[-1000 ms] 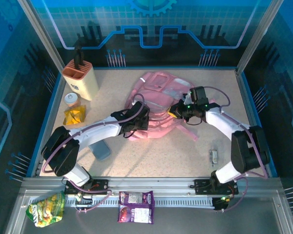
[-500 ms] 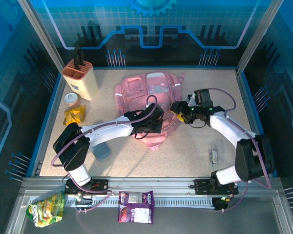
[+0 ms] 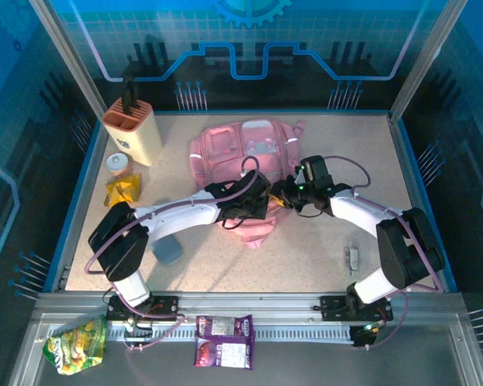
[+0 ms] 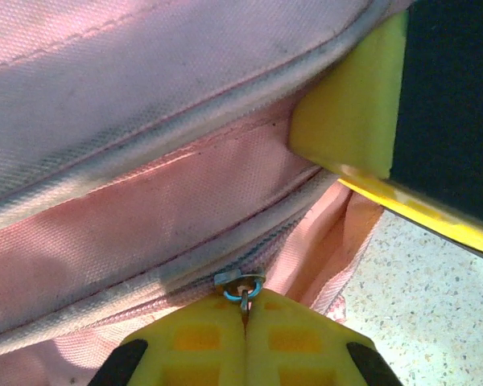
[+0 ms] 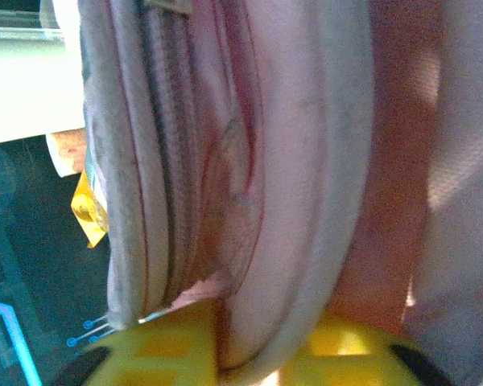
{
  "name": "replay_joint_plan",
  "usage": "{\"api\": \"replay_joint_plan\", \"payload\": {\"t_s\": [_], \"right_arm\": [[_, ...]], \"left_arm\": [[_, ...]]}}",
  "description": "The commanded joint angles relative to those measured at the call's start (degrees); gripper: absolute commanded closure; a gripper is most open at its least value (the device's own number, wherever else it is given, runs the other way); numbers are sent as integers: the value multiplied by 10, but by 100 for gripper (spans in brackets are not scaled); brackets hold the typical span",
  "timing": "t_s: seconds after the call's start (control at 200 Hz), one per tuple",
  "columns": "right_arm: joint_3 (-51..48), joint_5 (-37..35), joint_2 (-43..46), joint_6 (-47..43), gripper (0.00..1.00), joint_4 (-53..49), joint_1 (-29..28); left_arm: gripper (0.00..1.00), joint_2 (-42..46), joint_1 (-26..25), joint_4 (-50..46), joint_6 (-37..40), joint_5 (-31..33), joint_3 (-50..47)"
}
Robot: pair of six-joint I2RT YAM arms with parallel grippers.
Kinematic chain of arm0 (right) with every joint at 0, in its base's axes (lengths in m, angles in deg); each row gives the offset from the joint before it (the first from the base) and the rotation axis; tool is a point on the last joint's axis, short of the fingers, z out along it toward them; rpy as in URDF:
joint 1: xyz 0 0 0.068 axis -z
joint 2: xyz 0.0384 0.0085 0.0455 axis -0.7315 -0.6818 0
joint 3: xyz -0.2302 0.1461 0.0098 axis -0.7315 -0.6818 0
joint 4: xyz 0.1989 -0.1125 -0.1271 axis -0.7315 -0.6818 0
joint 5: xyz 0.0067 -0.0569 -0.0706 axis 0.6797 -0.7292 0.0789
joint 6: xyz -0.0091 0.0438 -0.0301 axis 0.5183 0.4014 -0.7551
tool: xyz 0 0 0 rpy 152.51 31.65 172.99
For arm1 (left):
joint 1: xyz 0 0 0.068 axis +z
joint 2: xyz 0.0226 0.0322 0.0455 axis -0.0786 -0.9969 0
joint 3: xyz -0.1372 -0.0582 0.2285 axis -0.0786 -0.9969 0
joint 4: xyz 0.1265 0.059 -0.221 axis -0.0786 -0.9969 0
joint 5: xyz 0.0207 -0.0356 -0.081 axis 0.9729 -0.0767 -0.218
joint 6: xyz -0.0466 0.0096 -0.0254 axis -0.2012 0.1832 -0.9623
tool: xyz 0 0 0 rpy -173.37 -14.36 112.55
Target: Pack the student bag
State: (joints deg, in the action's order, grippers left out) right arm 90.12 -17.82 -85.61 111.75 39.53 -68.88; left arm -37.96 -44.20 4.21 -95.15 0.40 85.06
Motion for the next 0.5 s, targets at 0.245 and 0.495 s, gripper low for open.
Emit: {"api": "replay_joint_plan", "payload": {"t_s": [0.245, 0.495], "right_arm": [[72, 33, -5, -94, 100, -44, 68], [151, 65, -41, -145, 100, -106, 129]], "left_arm": [[100, 73, 15, -65, 64, 28, -62], [100, 103, 94, -88, 78, 16, -125]]}}
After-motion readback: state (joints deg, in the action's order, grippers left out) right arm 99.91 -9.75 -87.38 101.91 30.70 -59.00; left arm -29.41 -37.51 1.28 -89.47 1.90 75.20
